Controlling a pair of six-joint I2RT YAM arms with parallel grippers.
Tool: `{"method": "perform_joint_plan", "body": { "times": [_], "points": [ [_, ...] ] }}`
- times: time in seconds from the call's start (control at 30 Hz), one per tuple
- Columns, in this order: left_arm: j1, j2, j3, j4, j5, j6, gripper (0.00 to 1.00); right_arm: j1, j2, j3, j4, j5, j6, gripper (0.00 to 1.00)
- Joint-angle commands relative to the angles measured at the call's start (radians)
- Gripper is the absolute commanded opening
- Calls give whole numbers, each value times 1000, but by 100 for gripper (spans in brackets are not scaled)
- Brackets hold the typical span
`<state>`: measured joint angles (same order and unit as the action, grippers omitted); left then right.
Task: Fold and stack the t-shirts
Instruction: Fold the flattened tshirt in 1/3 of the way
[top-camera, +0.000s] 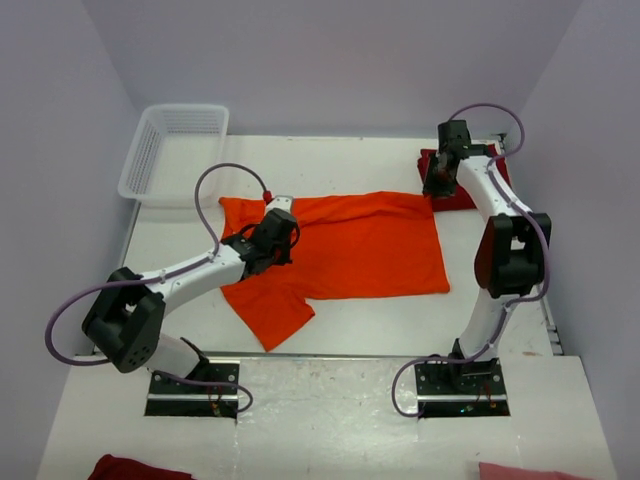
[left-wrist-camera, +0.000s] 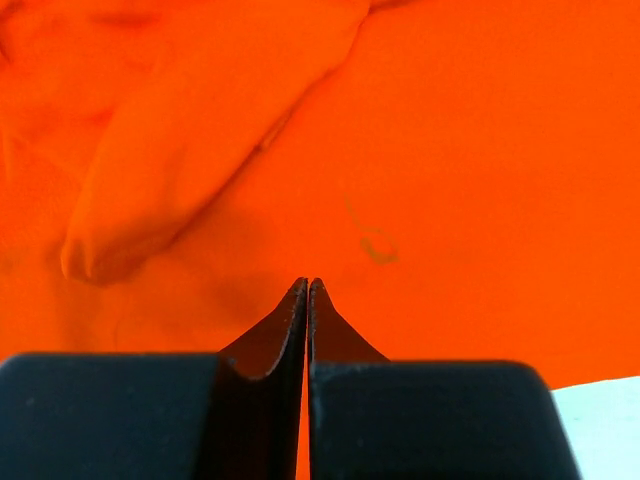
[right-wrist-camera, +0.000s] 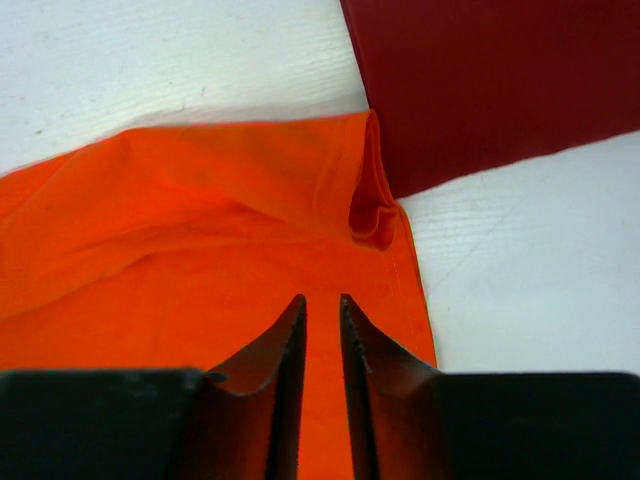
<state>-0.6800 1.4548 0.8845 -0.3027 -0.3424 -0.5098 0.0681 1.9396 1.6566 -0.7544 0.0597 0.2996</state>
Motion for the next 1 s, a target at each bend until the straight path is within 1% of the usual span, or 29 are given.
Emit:
{"method": "perform_joint_plan", "body": {
  "times": [0.0,0.1,0.13,0.23,0.4,0.6,0.63,0.8,0.9,0.97],
  "points": [
    [-12,-13,-62,-7,0,-71,0,13,-180,-52,41,-6,15,18],
    [-15,-2,-91,8,20,-85,0,22,-261,-81,49,-17,16,11],
    [-16,-2,-100,16,25,-91,0,24,-277,-86,50,-20,18,6],
    [-24,-5,-134,30,40,-110,0,32,-312,-89,44,-29,21,3],
    [-27,-20,-205,33,65,-147,0,47,-332,-103,32,-15,24,2],
    [-29,-57,-303,16,98,-228,0,58,-349,-115,29,-9,27,2],
    [-29,-63,-315,8,108,-260,0,58,-350,-115,26,-11,26,2],
    [-42,-149,-396,-35,152,-343,0,65,-352,-118,24,-11,29,2],
    [-79,-229,-401,-116,119,-393,0,67,-343,-132,24,-11,27,2],
    [-85,-289,-398,-180,91,-395,0,67,-332,-139,27,-9,33,2]
  ]
}}
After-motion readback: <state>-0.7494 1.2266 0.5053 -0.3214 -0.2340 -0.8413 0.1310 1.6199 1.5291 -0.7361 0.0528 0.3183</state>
